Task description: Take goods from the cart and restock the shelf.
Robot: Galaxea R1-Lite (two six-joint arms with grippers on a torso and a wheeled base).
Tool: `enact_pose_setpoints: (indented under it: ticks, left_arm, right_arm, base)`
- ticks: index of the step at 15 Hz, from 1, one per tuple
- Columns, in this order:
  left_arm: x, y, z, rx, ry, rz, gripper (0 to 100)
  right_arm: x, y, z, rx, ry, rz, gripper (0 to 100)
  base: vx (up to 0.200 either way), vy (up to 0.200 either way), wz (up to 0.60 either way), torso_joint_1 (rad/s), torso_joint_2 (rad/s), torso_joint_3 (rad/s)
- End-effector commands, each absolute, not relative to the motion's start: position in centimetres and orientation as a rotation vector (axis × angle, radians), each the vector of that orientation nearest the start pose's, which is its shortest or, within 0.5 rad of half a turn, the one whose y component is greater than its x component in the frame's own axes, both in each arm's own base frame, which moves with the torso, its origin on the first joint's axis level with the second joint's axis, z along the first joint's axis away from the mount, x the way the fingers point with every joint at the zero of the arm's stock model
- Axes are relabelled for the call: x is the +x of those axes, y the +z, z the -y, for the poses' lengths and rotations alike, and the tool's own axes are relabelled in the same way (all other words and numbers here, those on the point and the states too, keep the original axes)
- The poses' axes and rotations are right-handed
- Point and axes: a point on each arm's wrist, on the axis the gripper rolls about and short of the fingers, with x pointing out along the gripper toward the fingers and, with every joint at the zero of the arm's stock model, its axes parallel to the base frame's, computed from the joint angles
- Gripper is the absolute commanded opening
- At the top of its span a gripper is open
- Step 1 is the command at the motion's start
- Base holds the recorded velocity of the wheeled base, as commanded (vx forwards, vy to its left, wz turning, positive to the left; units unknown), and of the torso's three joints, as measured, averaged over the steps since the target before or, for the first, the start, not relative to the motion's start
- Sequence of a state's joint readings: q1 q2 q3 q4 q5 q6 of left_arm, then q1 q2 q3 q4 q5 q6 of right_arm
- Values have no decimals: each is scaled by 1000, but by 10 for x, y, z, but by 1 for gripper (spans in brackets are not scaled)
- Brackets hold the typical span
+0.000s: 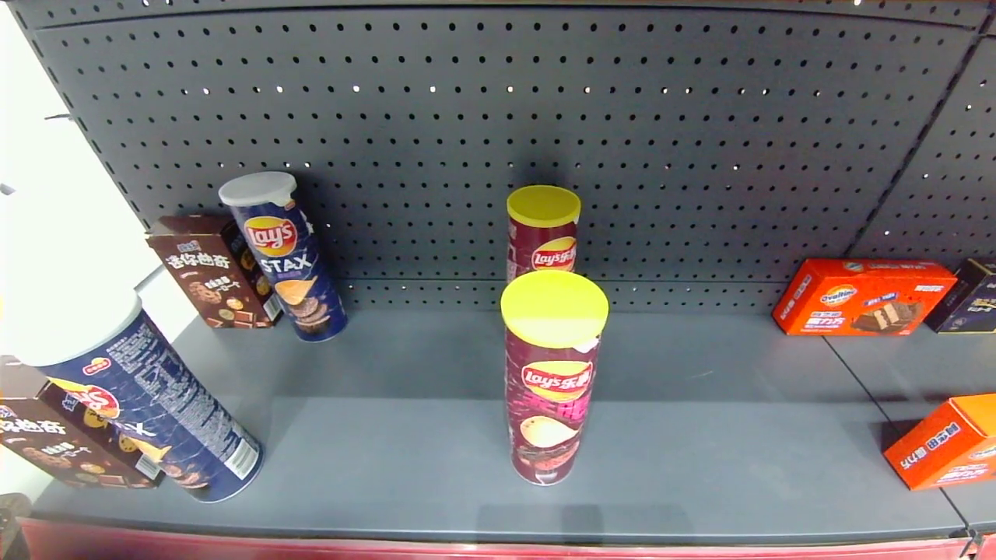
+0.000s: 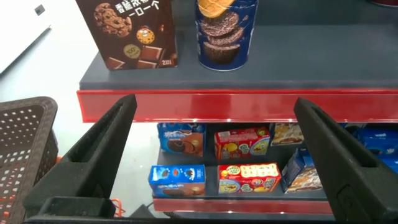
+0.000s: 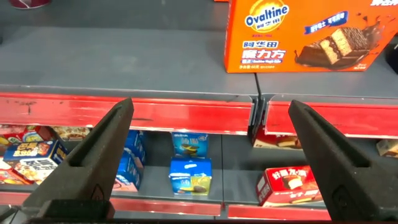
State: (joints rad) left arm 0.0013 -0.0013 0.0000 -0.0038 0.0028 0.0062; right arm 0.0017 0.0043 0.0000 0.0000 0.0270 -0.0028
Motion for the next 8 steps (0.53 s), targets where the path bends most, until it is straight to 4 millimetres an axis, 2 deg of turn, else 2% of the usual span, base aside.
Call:
enact_pose_setpoints:
  ticks: [1, 8]
  left_arm:
    - [-23, 76, 0, 6, 5, 5, 100]
    - [-23, 76, 0, 6, 3, 5, 100]
  right_arm:
    - [-22, 76, -1, -3, 29, -6, 100]
    - [-22, 76, -1, -5, 29, -6, 100]
  base:
    - [0, 0, 0, 0, 0, 0]
    - [0, 0, 0, 0, 0, 0]
